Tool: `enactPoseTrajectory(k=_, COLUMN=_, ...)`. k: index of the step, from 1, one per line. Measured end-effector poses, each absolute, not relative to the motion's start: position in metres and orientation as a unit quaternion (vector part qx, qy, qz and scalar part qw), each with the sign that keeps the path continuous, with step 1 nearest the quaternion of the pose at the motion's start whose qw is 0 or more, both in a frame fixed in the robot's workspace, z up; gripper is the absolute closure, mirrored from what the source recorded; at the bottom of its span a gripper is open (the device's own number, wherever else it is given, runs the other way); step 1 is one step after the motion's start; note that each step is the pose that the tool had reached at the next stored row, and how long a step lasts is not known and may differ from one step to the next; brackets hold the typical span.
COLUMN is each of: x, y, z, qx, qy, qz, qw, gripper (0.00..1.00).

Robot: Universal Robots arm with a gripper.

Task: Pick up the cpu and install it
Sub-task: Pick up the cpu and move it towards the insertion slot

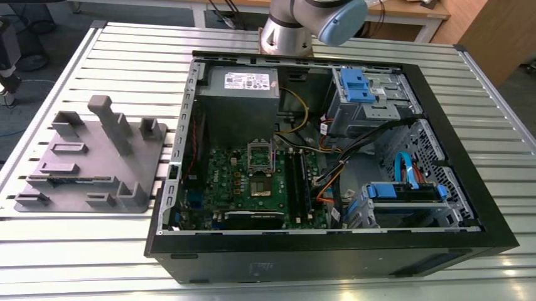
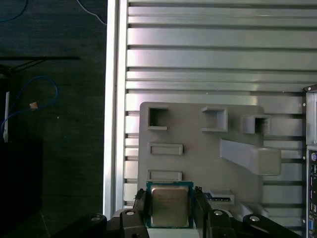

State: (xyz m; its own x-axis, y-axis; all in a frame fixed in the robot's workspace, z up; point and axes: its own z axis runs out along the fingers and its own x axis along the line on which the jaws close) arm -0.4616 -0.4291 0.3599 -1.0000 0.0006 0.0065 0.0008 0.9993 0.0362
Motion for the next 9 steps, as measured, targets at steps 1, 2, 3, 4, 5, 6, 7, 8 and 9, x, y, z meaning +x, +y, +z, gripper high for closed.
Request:
enactPoseTrajectory(k=1, x=-0.4616, y=-0.4291, z=0.3599, qx=0.000, qy=-1.000, qz=-0.018, qw=0.003, gripper=0.53)
enactPoseTrajectory(k=2, x=-0.4616, y=-0.4291, z=0.3599, qx=0.000, qy=-1.000, qz=-0.018, qw=0.003, gripper=0.53)
enactPoseTrajectory(k=3, x=-0.4616, y=-0.4291, z=0.3600, qx=0.000, qy=-1.000, qz=-0.018, qw=0.003, gripper=0.53)
enactPoseTrajectory(k=4, x=-0.4616, y=-0.4291, z=0.3601, qx=0.000, qy=-1.000, qz=-0.018, qw=0.003, gripper=0.53)
enactPoseTrajectory(k=5, x=-0.4616, y=-0.4291, z=0.3601, qx=0.000, qy=-1.000, qz=-0.018, qw=0.003, gripper=0.53)
enactPoseTrajectory(k=6, x=-0.4616, y=-0.4291, z=0.3601, qx=0.000, qy=-1.000, qz=-0.018, qw=0.003, gripper=0.53)
enactPoseTrajectory(k=7, x=-0.4616, y=-0.4291, z=0.3602, qx=0.000, qy=-1.000, qz=-0.018, qw=0.003, gripper=0.53)
enactPoseTrajectory(k=8, x=-0.4616, y=-0.4291, z=0.3602, qx=0.000, qy=-1.000, qz=-0.018, qw=0.003, gripper=0.53)
enactPoseTrajectory(k=9, x=-0.4616, y=-0.4291, z=0.3602, qx=0.000, qy=-1.000, qz=-0.018, qw=0.003, gripper=0.53)
